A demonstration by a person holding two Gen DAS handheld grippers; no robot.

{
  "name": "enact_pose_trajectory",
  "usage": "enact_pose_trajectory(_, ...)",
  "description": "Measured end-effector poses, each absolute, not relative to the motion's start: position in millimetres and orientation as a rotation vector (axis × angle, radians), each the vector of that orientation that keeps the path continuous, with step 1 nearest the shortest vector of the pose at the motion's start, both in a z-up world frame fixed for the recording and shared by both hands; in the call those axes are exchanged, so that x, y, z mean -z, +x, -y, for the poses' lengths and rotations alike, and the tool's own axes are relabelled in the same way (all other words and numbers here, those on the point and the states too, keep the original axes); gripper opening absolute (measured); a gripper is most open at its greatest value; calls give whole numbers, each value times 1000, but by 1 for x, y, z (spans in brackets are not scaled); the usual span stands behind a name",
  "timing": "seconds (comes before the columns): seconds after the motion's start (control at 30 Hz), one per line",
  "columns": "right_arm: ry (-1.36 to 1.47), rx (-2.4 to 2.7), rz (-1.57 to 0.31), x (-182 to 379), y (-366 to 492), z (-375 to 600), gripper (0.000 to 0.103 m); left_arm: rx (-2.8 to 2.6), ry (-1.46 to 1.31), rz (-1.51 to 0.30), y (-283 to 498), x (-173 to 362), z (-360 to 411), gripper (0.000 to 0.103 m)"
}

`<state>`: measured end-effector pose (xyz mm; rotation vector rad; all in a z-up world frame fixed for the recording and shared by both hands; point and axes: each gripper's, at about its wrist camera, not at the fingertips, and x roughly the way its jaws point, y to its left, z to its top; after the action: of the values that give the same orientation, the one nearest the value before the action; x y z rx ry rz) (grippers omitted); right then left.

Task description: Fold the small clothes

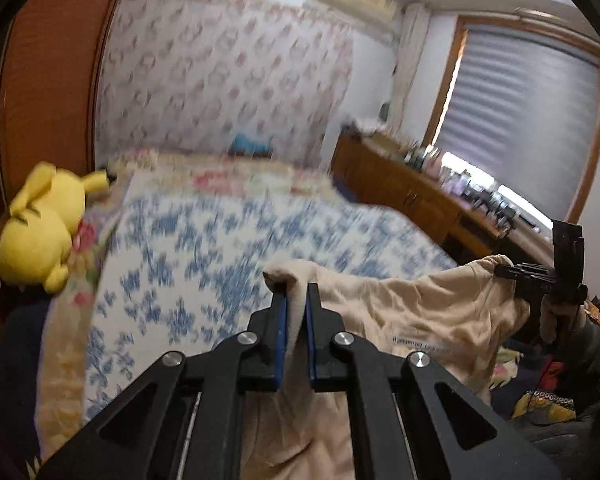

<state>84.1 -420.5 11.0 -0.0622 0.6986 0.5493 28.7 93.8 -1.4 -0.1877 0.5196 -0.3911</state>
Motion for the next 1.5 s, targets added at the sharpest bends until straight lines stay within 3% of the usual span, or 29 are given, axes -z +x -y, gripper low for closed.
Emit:
enact_pose_trajectory(0.47,-121,-570,-313,-184,-3,438,8,384,-147,-167,-35,-144,-115,4)
enact_pose_trajectory(0.7,-186,-546,-162,-264,2,433,8,313,-65,-63,-3,-202,-119,4)
enact_pose_trajectory(0.9,-237,-484,-180,-291,71,413,8,252,-55,-154,82,-203,-121,5)
enact_pose_trajectory(1.03,-265,-404,-275,-269,152,394,8,201,-12,-241,157,-171,-116,8)
enact_pose_trajectory(1.2,-280,-324,-464,-178,269,371,10,162,36,-417,252,-94,-104,19)
enact_pose_trajectory(1.33,-275,-251,-700,-73,342,364,24,165,33,-593,289,-26,-103,24)
enact_pose_trajectory(1.4,-258,-240,-749,-41,351,369,25,193,26,-635,283,-3,-104,37)
enact_pose_trajectory(1.5,-231,-265,-764,-14,342,380,38,241,33,-685,266,18,-97,49)
